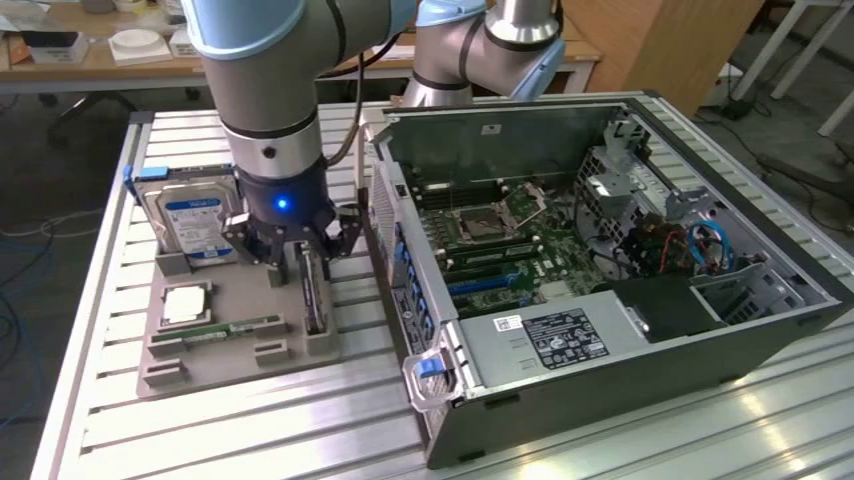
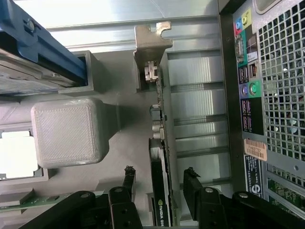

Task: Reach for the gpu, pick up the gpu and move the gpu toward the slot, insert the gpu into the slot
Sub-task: 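Pick up the gpu and move the gpu toward the slot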

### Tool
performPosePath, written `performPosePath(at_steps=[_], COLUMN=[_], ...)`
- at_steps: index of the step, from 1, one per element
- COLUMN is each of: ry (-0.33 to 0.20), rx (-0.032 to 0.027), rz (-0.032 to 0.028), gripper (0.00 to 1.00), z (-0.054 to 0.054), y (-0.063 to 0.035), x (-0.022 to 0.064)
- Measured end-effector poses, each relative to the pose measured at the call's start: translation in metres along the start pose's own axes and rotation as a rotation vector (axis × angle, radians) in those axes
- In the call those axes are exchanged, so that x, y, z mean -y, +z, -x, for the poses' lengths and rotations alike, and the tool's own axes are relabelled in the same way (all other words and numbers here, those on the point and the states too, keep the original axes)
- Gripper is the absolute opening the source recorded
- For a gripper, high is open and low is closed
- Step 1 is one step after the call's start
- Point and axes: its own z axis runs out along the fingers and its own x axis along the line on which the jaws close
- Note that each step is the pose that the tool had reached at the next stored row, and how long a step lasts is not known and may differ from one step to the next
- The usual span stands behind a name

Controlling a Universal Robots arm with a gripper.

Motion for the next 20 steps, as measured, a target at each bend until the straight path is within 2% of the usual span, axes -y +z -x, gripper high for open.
performPosePath(at_steps=[3,7,20], ry=[-0.002,-0.041,-0.042], rx=[0.0,-0.0011,-0.0009], rz=[0.0,0.0019,0.0003], gripper=[0.53,0.53,0.53], z=[0.0003,0.0006,0.0017], y=[0.0004,0.0021,0.0031], x=[-0.0001,-0.0001,-0.0001])
